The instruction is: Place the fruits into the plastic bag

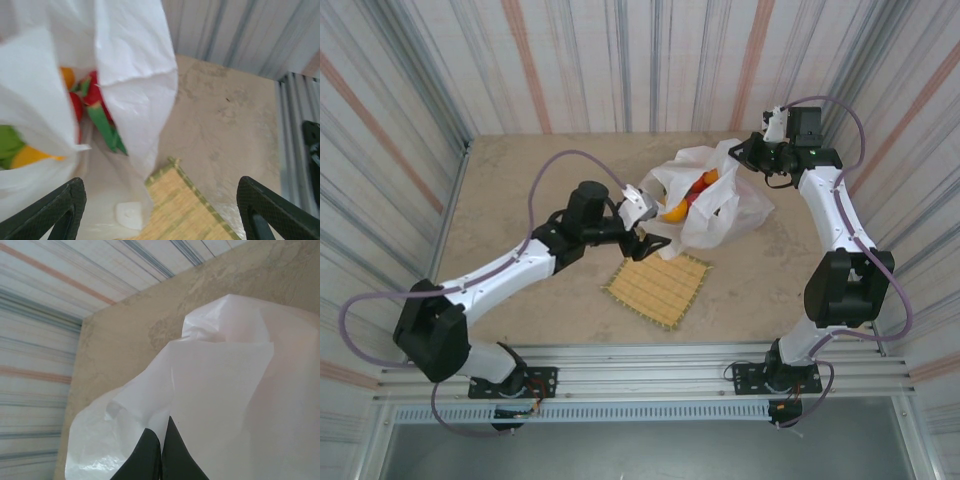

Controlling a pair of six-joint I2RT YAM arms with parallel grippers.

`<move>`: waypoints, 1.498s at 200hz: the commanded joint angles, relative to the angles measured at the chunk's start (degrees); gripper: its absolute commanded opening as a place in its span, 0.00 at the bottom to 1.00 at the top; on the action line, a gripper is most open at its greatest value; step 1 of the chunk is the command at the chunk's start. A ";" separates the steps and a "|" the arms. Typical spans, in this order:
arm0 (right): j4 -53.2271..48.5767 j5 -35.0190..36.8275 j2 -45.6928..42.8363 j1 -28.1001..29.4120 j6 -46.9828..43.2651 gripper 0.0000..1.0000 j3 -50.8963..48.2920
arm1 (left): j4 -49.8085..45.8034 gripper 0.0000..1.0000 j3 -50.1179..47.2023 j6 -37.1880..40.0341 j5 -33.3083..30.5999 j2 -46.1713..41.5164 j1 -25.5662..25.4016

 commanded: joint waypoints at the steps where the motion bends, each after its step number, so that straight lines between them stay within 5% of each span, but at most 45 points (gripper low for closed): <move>1: 0.78 -1.28 0.43 -0.37 0.14 0.00 -0.32 | -0.04 0.83 1.53 0.74 -6.70 -0.29 0.30; 25: 0.81 -1.51 0.55 -0.30 0.23 0.00 -0.40 | -5.26 0.82 8.67 3.70 -13.55 5.24 0.31; 66: 0.54 -1.36 0.28 -0.21 0.32 0.00 -0.07 | -9.07 0.73 18.02 4.96 -15.29 15.09 0.31; 171: 0.18 -0.24 1.09 0.37 0.20 0.00 0.65 | -9.07 0.35 20.64 0.54 -9.84 20.93 -0.53; 192: 0.10 -0.21 1.38 0.60 0.21 0.00 0.86 | -8.54 0.35 20.80 0.06 -9.69 21.36 -0.70; 229: 0.06 0.02 1.67 0.79 0.10 0.00 0.83 | -9.74 0.49 23.20 1.96 -13.56 22.48 -2.48; 299: -0.07 -0.04 2.05 1.03 -0.06 0.00 0.90 | -13.87 0.48 31.68 2.75 -27.92 28.49 -5.10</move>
